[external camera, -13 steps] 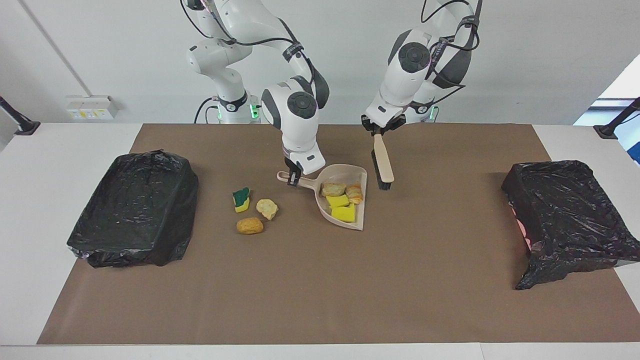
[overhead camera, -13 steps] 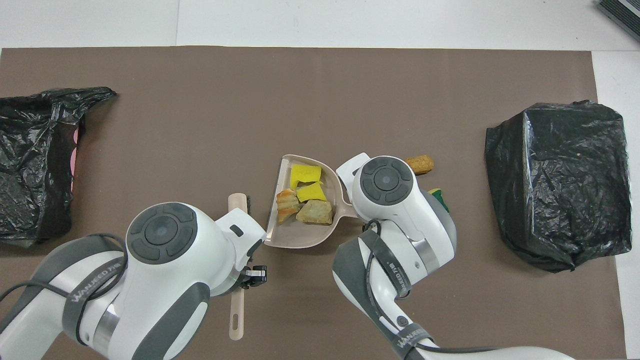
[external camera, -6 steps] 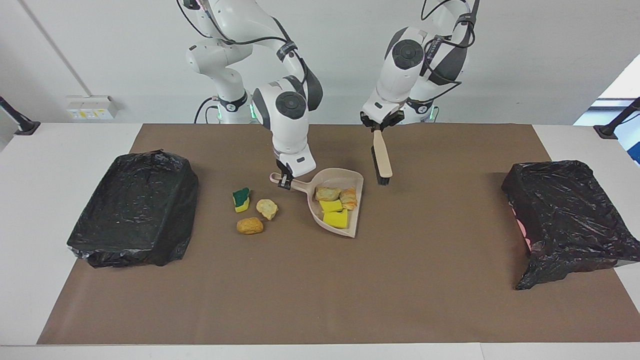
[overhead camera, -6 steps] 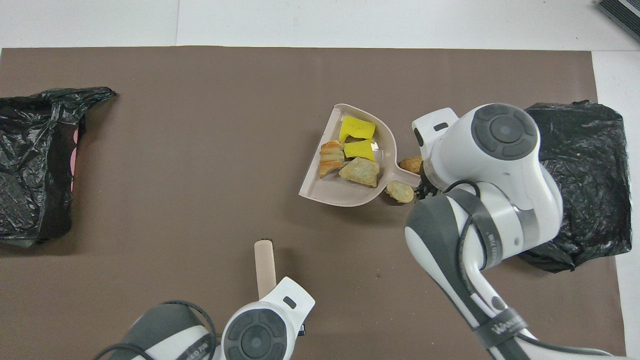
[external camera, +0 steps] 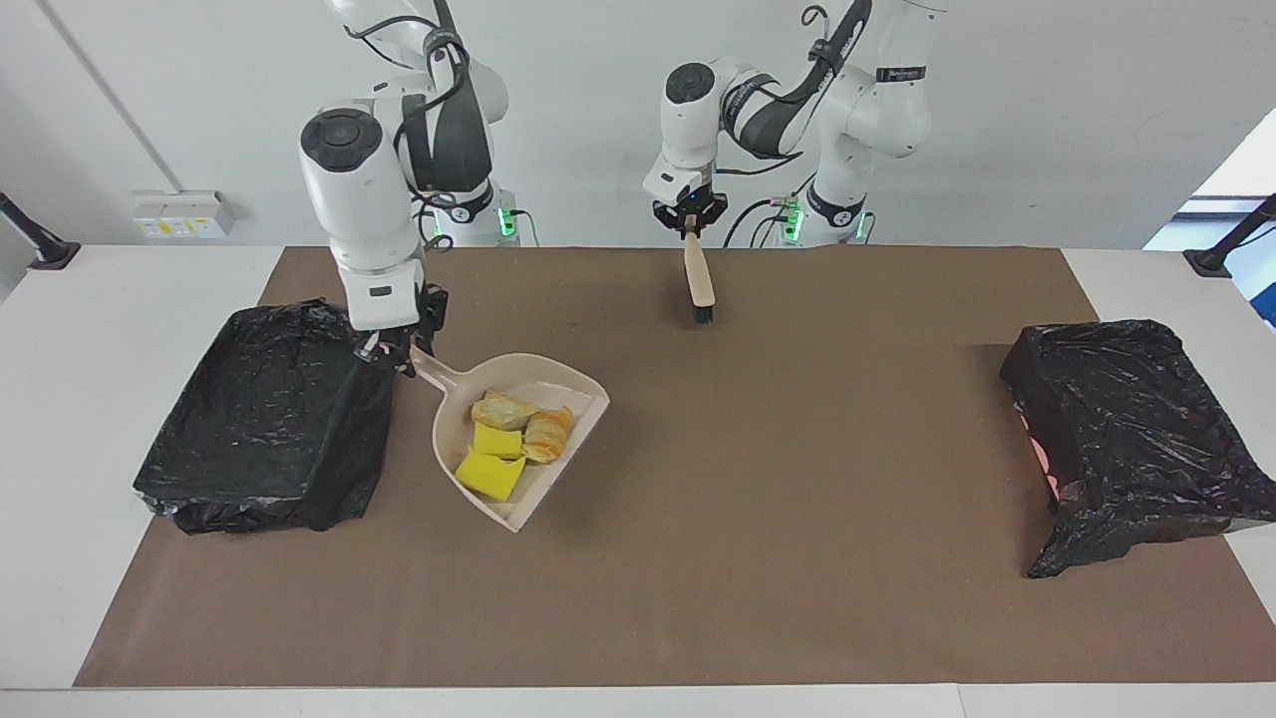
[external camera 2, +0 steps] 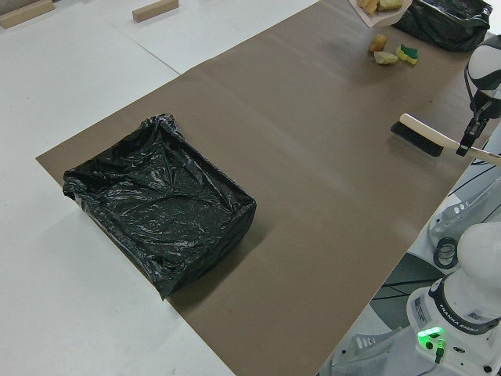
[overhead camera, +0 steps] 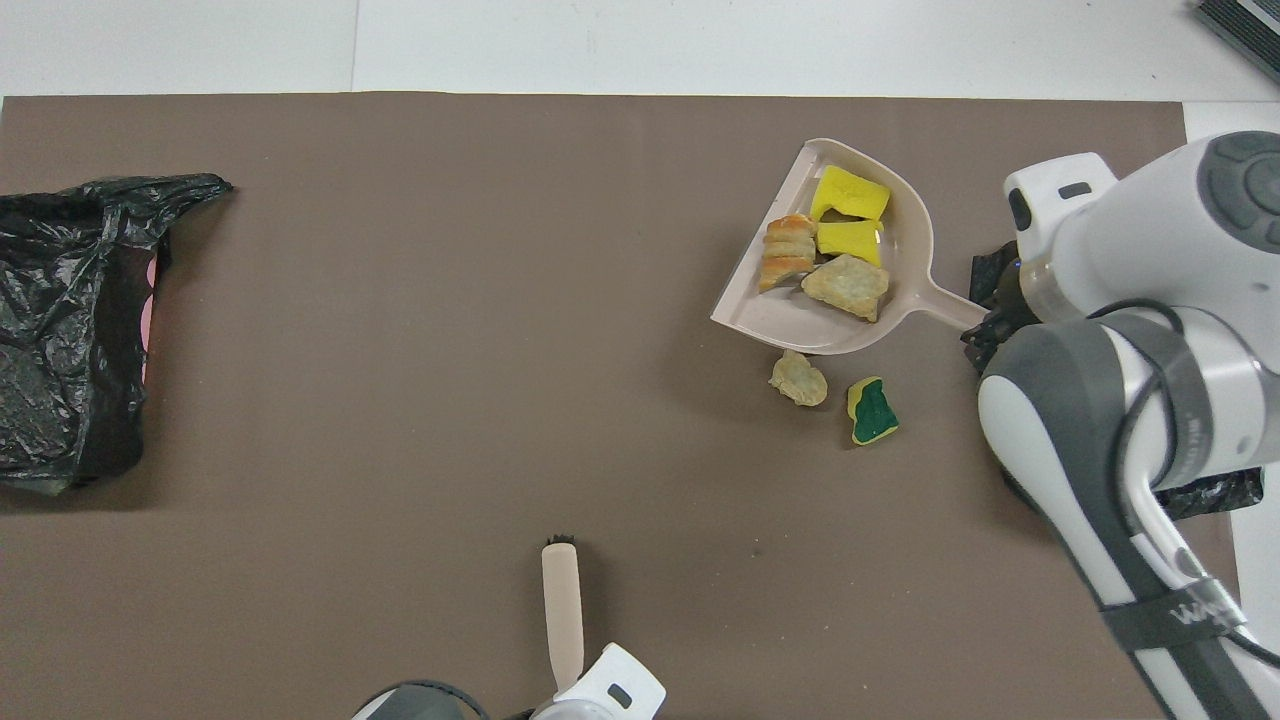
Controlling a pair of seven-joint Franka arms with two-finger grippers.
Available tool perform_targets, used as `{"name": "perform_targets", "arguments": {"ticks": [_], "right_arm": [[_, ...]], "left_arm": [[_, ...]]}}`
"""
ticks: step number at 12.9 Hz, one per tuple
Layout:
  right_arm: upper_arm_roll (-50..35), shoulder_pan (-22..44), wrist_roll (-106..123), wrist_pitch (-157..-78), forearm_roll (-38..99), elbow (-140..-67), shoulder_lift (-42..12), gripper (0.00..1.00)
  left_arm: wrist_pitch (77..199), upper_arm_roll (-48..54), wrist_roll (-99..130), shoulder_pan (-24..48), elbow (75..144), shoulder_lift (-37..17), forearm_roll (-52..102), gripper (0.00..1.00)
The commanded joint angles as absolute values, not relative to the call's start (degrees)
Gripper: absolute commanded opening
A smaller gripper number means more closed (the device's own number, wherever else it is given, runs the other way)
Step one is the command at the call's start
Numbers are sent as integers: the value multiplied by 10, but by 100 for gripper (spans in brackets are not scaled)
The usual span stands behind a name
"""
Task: Sweep and dump trash in bin
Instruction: 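Carry the dustpan to the black bag with the right gripper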
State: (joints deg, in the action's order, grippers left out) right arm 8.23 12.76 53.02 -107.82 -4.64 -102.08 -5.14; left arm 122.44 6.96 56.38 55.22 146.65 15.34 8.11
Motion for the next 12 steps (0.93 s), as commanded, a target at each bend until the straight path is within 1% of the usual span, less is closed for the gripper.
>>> {"name": "perform_targets", "arguments": {"ticks": [1,5,7,9,10,11,12], "right_arm": [[76,58,646,-1056,-54,-1006,-41,0],[76,-60,809,-1064,-55,-1003,-42,0],[80,-88,850,-1068,-78,-1003,-42,0],[80,-116,877,-1100,-129,-1003,-41,0],[81,-128,905,-1114,-134,-1003,-41,0],[83,-140,929,-1128,-141,-1003,-41,0],[83,-151,946,-1142,-159,-1003,-41,0]], "left_arm": [[1242,61,563,562,1490,176,76,0],[1243,59,486,555,1494,168,124,0],[1242,58,484,555,1492,157,148,0],[1235,58,490,553,1492,157,148,0],[1233,58,490,539,1486,153,148,19],[1230,57,487,531,1476,142,148,26],[1223,57,476,515,1456,130,147,43]]}}
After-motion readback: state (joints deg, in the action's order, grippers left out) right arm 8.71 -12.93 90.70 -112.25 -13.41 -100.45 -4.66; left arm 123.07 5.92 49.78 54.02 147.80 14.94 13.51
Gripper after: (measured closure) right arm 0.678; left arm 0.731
